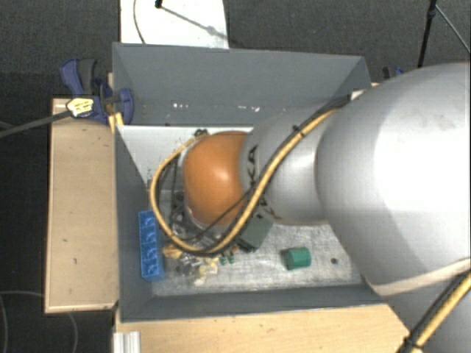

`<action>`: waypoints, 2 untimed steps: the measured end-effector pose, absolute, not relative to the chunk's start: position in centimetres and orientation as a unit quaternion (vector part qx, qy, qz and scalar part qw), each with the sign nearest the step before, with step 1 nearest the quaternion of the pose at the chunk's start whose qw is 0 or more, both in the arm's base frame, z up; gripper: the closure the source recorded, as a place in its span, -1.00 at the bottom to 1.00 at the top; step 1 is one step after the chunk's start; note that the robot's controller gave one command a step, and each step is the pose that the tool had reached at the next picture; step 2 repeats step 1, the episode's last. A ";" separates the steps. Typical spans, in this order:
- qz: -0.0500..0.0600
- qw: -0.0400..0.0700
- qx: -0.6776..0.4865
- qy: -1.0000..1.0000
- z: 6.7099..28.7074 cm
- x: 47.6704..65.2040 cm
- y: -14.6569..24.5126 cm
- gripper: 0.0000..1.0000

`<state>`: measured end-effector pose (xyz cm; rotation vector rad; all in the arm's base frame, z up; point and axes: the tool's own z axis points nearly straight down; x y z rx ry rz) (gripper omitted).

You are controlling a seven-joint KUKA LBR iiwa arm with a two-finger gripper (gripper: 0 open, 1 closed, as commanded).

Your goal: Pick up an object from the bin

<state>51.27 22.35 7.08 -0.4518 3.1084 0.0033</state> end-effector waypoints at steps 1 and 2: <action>0.000 0.001 -0.174 0.985 22.5 51.8 22.3 1.00; 0.000 0.001 -0.174 0.985 22.5 51.8 22.3 1.00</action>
Offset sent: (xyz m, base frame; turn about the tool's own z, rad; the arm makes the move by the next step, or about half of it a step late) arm 0.0000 0.0000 0.0000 0.0000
